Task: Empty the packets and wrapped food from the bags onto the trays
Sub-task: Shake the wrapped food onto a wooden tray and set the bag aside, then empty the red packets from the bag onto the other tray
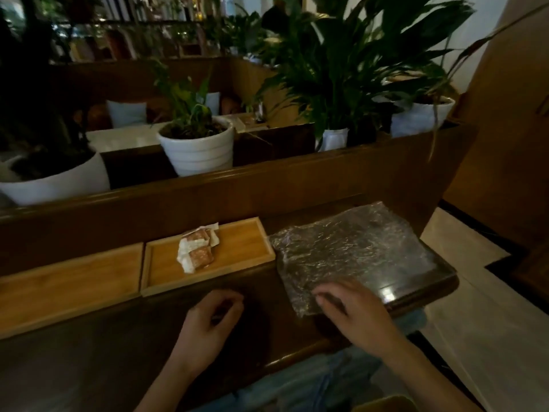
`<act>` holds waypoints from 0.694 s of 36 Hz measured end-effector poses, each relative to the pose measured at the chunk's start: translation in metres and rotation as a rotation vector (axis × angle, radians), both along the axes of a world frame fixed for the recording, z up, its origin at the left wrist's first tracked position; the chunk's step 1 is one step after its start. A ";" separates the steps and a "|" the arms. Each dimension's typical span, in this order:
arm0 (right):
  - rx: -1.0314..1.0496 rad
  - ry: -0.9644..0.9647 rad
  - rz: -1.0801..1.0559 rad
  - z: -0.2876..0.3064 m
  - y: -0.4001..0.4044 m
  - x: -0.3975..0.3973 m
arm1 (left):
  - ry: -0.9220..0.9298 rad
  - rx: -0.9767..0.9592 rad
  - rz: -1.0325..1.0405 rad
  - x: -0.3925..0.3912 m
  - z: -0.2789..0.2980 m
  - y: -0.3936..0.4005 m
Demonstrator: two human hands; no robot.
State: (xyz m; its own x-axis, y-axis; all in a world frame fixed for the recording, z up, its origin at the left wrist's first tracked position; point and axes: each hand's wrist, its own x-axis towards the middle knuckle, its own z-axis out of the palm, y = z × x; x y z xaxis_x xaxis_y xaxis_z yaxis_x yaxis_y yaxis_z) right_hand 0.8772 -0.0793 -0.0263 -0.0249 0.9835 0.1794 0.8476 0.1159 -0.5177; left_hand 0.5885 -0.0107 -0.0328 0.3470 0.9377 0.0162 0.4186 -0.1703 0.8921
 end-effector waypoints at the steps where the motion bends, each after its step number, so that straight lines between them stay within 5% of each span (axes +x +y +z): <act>1: -0.023 0.020 0.042 -0.002 -0.002 -0.009 | 0.023 0.029 -0.011 -0.010 -0.001 -0.006; 6: -0.092 0.046 0.202 -0.013 -0.008 -0.056 | 0.089 0.129 -0.043 -0.060 -0.003 -0.035; 25: -0.190 -0.194 0.773 -0.010 -0.015 -0.296 | 0.299 0.020 0.158 -0.301 0.005 -0.162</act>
